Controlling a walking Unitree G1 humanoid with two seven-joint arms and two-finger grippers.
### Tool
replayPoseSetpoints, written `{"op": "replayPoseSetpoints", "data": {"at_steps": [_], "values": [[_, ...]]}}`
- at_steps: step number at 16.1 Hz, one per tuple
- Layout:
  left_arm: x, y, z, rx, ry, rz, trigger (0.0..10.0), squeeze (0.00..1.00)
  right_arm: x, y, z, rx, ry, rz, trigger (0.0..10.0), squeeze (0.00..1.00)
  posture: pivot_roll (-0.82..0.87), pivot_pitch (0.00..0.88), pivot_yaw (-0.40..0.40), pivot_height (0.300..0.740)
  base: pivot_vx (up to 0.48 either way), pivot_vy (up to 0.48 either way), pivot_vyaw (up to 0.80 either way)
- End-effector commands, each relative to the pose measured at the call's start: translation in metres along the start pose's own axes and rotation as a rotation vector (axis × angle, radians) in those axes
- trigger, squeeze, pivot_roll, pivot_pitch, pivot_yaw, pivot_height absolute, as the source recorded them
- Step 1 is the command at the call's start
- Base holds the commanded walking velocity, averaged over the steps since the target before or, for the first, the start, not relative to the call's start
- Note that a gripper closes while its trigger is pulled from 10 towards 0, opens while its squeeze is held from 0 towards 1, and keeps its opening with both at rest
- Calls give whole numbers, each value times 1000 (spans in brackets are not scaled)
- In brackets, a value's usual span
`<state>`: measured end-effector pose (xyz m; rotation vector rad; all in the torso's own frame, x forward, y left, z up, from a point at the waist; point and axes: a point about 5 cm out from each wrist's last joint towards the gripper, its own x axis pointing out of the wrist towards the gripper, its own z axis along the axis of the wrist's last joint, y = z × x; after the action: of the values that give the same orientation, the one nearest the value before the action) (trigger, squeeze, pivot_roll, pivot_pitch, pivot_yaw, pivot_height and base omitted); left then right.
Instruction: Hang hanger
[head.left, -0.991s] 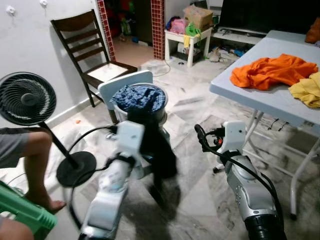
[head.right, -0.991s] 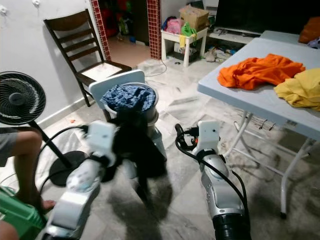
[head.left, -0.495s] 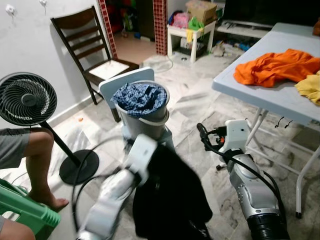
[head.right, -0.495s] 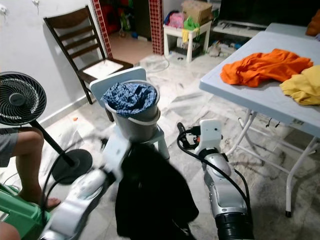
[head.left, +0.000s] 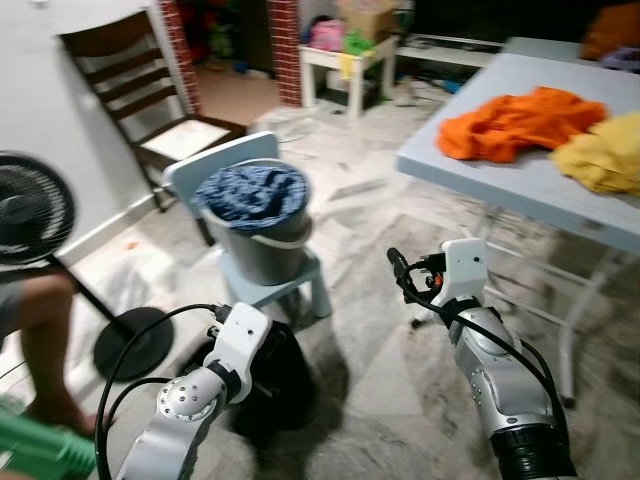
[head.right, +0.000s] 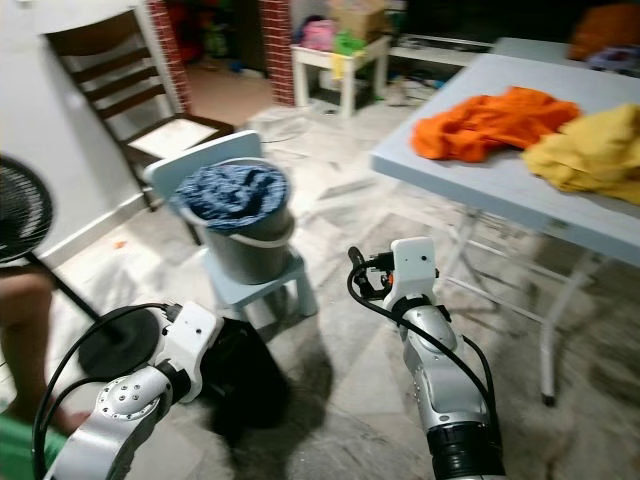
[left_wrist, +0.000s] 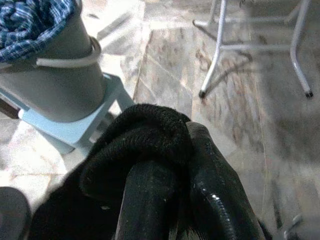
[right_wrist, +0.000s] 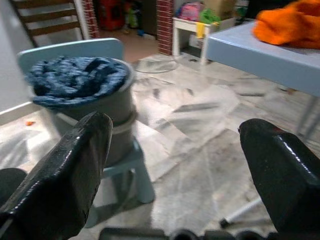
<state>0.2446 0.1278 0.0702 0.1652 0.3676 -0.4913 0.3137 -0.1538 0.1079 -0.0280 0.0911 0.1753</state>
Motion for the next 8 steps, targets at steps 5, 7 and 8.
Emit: {"op": "replayPoseSetpoints", "data": {"at_steps": [5,7,8], "values": [[2,11,14,-115,-89,132,10000,0,2,-2,-1,-3,16,-12,10000,0,-52,0,29,740,0,0,-800],[2,19,18,-142,-110,186,10000,0,4,-4,0,-8,11,-33,10000,0,-51,0,30,740,0,0,-800],[1,21,20,-147,-123,214,10000,0,4,-5,1,-8,9,-40,10000,0,-52,0,30,740,0,0,-800]]}}
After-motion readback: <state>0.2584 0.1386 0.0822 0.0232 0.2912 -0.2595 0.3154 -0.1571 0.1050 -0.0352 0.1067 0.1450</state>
